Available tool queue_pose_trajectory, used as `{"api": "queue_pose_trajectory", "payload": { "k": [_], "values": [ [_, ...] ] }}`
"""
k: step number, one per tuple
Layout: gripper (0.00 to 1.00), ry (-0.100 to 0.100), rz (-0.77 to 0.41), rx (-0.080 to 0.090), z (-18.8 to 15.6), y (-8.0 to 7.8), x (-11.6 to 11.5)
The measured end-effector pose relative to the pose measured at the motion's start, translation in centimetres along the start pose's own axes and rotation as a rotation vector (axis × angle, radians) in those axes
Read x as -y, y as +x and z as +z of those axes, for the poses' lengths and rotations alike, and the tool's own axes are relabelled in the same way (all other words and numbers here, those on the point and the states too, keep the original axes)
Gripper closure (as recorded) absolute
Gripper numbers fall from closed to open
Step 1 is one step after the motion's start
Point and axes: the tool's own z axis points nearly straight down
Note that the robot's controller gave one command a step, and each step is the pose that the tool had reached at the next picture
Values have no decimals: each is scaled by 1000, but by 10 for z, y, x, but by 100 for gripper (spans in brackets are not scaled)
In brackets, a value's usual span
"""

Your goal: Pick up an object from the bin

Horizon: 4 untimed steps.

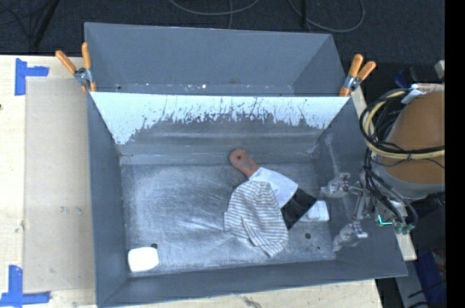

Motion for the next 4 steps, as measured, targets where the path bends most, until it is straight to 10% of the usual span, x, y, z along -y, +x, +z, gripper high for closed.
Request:
{"api": "queue_pose_trajectory", "payload": {
  "k": [1, 2, 3, 4],
  "values": [
    [0, 2, -4, 8, -4, -2, 0],
    [100, 6, 197, 34, 78, -22, 8],
    [0, 2, 195, 16, 81, -17, 6],
    [100, 8, 194, 46, 79, -24, 8]
  ]
}}
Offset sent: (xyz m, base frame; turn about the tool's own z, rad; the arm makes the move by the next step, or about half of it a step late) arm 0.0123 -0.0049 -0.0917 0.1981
